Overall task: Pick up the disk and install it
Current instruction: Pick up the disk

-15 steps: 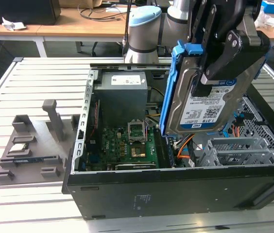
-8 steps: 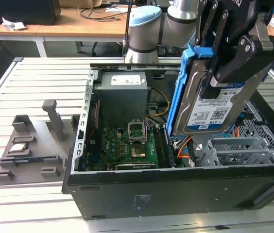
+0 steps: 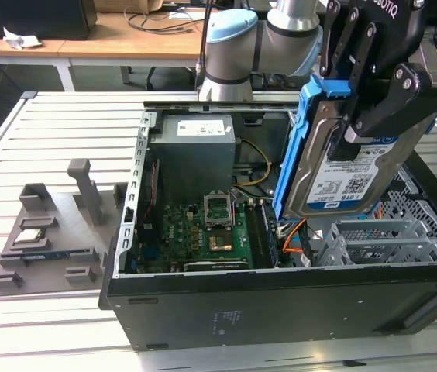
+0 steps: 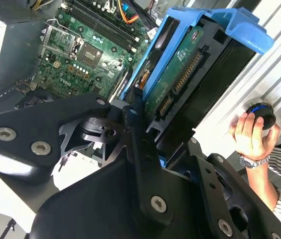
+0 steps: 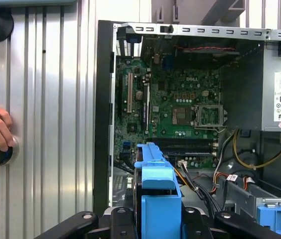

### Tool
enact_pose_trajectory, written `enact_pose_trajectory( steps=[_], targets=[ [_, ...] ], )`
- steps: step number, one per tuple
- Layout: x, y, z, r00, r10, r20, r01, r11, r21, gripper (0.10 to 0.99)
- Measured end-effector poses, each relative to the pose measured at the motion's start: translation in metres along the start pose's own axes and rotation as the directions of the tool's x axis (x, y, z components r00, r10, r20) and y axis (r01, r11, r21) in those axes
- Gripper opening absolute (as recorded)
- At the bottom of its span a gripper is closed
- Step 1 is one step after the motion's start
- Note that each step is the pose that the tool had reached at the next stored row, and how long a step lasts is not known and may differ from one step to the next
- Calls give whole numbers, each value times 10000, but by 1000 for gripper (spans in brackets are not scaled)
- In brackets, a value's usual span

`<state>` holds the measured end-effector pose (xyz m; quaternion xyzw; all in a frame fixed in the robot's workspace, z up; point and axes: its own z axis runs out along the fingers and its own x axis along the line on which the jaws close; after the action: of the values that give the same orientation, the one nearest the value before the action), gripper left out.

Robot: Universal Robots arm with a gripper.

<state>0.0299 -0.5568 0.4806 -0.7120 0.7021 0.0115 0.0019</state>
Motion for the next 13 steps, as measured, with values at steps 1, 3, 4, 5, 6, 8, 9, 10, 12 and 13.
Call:
enact_pose_trajectory(
  steps=[1, 3, 4, 5, 6, 8, 9, 10, 12, 13],
  targets=[
    [0, -6, 3, 10000, 0, 0, 0, 10000, 0, 361],
    [0, -17, 8, 10000, -1, 0, 1, 10000, 0, 361],
    [0, -21, 11, 10000, 0, 0, 0, 10000, 0, 361],
    [0, -25, 13, 10000, 0, 0, 0, 10000, 0, 361],
    [1, -29, 16, 10000, 0, 0, 0, 10000, 0, 361],
    [1, -35, 21, 10000, 1, 0, -1, 10000, 0, 361],
    [1, -37, 22, 10000, 1, 0, -1, 10000, 0, 361],
    [1, -41, 25, 10000, 0, 0, 0, 10000, 0, 361],
    [1, -46, 30, 10000, 0, 0, 0, 10000, 0, 361],
    [1, -48, 32, 10000, 0, 0, 0, 10000, -1, 361]
  ],
)
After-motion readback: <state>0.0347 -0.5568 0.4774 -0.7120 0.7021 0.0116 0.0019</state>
